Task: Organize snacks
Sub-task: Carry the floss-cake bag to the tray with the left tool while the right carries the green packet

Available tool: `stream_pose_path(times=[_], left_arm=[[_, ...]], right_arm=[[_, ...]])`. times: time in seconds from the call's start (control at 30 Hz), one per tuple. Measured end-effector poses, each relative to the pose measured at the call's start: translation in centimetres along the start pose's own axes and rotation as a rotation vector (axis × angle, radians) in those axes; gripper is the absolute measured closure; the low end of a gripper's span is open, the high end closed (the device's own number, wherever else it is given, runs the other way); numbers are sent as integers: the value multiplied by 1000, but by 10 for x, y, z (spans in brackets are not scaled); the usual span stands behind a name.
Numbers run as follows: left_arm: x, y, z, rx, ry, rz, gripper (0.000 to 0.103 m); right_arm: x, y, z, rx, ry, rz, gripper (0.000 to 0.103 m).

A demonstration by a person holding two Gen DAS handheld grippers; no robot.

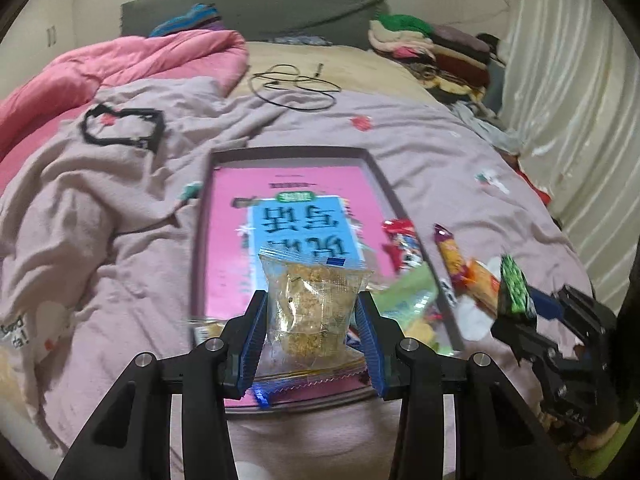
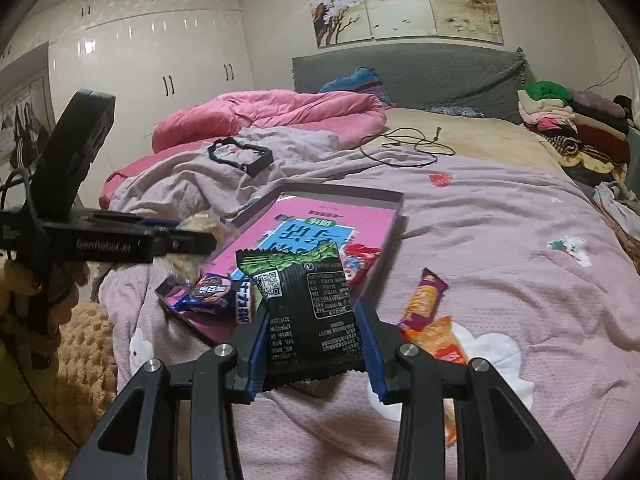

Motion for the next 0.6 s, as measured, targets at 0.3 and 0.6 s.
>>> stream_pose_path(times=[0.3, 0.6], left_arm=[[31, -3, 12, 8, 34, -68, 58], [30, -10, 28, 25, 34, -56, 58]], right_arm=[[24, -2, 20, 44, 20, -49, 62], [32, -3, 44, 100, 4, -71, 62]])
Point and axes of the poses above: each gripper's, at about its wrist camera, not at the fingertips, and z roughly the way its jaws point, x to its left, y to its top, the point moved 6 cm from there along z, roughly the way its jaws point, and after that the axes turned 13 degrees about y, right-handed, at the moved point
